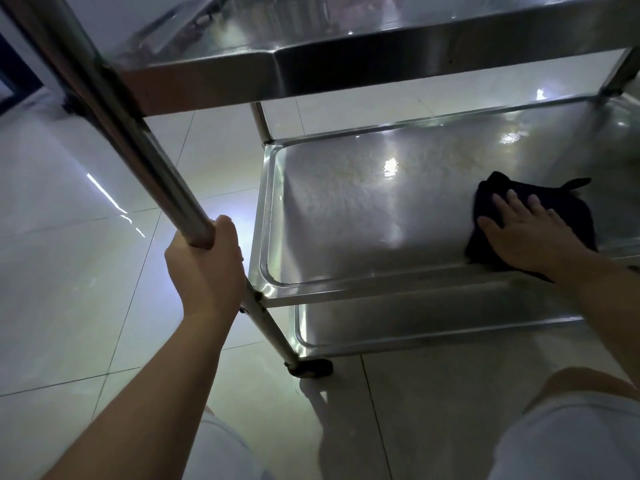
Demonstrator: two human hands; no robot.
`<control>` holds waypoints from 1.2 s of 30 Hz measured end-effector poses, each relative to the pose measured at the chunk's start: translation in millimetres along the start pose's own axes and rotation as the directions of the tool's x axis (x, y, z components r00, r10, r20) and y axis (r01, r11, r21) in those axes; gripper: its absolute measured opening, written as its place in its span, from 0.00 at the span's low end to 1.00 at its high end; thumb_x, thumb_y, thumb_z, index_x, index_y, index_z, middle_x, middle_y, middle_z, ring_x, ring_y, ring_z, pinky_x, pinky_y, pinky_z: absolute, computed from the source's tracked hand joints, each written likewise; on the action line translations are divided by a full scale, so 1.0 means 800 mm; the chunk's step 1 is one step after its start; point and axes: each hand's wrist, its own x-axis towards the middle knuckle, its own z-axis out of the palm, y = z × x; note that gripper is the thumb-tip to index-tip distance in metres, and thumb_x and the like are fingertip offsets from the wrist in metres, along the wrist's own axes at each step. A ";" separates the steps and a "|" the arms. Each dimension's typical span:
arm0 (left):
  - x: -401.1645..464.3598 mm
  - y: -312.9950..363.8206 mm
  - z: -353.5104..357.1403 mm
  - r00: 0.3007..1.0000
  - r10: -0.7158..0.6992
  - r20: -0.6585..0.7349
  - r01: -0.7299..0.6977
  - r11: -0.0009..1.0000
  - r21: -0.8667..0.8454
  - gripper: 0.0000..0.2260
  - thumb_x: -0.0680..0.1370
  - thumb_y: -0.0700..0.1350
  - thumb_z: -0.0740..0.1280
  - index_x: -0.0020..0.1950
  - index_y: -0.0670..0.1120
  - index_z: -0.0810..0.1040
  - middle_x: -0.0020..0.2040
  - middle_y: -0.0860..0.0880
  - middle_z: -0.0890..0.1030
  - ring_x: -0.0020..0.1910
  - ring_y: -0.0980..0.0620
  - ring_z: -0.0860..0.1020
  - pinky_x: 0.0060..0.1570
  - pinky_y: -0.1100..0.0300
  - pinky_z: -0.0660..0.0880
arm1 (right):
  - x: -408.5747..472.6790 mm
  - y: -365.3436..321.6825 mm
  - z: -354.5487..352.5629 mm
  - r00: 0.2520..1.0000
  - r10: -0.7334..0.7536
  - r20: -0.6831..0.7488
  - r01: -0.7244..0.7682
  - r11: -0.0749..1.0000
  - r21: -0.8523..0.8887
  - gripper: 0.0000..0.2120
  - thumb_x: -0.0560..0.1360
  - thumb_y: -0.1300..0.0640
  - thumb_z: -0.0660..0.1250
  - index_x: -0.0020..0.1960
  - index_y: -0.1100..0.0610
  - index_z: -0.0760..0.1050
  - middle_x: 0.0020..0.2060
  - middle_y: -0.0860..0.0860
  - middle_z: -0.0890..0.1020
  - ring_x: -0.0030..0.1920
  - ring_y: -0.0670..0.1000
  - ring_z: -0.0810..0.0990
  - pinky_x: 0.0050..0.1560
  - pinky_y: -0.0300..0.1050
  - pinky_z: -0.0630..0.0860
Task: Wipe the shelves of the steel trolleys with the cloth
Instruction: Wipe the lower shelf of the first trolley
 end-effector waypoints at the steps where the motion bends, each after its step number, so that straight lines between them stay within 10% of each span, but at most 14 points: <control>1: 0.000 0.000 0.000 1.000 -0.003 0.001 0.003 1.000 -0.009 0.15 0.73 0.51 0.65 0.42 0.38 0.73 0.29 0.42 0.76 0.26 0.52 0.76 0.26 0.63 0.74 | 0.004 -0.015 0.004 1.000 0.015 -0.006 -0.015 1.000 0.011 0.36 0.81 0.30 0.39 0.84 0.46 0.42 0.84 0.47 0.42 0.83 0.55 0.42 0.80 0.56 0.43; 18: 0.006 -0.006 0.005 0.997 0.035 -0.064 -0.037 0.999 -0.029 0.20 0.73 0.51 0.66 0.41 0.33 0.68 0.36 0.31 0.70 0.35 0.33 0.73 0.36 0.40 0.78 | 0.029 -0.428 0.042 0.860 -0.509 -0.023 0.509 0.860 0.021 0.31 0.85 0.40 0.41 0.85 0.49 0.45 0.84 0.48 0.47 0.83 0.56 0.44 0.82 0.57 0.41; 28: 0.003 -0.001 0.003 0.999 0.007 -0.048 -0.007 1.000 0.001 0.19 0.73 0.53 0.66 0.42 0.36 0.73 0.36 0.34 0.76 0.32 0.40 0.76 0.36 0.43 0.79 | -0.072 -0.379 0.061 0.691 -0.721 0.055 0.719 0.693 0.054 0.30 0.84 0.41 0.42 0.84 0.43 0.44 0.84 0.45 0.48 0.83 0.52 0.44 0.81 0.56 0.41; 36: 0.003 -0.001 0.001 1.000 0.022 -0.012 -0.022 1.000 -0.009 0.17 0.72 0.51 0.65 0.42 0.36 0.74 0.31 0.41 0.77 0.27 0.51 0.78 0.28 0.59 0.78 | -0.043 -0.224 0.033 0.859 -0.511 0.010 0.511 0.859 0.020 0.31 0.82 0.36 0.43 0.84 0.42 0.47 0.84 0.43 0.47 0.83 0.50 0.46 0.81 0.54 0.44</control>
